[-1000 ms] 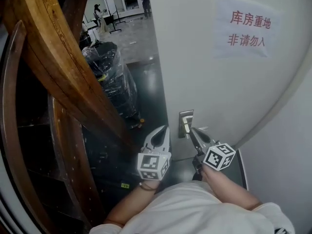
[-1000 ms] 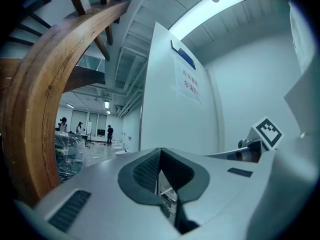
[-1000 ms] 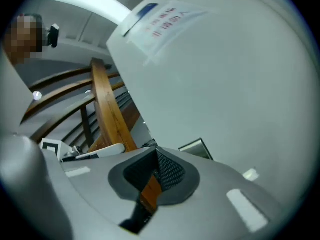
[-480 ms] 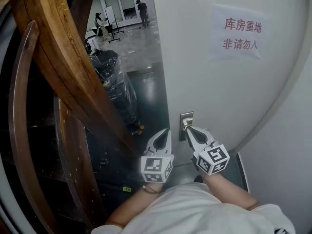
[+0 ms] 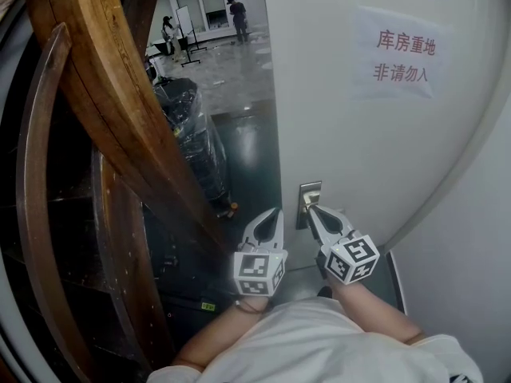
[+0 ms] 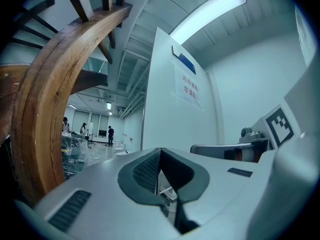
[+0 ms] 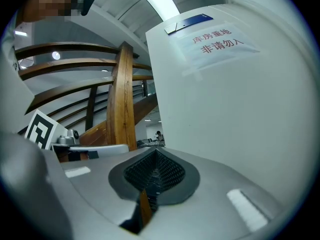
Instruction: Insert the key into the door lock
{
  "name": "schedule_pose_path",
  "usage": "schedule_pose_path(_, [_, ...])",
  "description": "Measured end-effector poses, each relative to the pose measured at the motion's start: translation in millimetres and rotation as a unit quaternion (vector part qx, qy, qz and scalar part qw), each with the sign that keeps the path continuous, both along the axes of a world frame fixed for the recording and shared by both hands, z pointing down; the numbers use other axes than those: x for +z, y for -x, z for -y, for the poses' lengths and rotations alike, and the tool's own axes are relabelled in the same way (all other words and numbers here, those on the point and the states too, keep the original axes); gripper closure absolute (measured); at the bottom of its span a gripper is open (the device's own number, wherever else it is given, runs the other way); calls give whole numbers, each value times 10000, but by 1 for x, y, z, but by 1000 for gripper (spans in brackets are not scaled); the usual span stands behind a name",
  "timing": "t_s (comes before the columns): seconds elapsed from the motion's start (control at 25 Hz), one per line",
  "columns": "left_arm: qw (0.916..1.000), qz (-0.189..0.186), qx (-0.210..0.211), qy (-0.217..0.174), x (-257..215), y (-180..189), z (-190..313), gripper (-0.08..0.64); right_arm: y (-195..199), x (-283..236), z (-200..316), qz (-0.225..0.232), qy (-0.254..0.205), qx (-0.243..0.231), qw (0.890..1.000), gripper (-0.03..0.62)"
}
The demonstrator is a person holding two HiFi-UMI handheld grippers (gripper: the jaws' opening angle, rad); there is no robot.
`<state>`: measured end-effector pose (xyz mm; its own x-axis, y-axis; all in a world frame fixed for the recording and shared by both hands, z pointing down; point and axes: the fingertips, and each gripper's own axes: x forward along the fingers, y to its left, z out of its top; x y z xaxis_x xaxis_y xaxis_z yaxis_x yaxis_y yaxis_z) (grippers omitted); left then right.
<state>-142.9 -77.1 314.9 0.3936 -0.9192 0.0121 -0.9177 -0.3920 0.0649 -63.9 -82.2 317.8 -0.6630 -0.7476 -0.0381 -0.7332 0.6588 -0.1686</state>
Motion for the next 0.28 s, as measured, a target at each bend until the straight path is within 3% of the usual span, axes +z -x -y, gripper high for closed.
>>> schedule_pose_path(0.28, [10000, -38, -18, 13, 1, 5, -1, 554, 0, -1, 0, 46, 26, 6, 10000, 592])
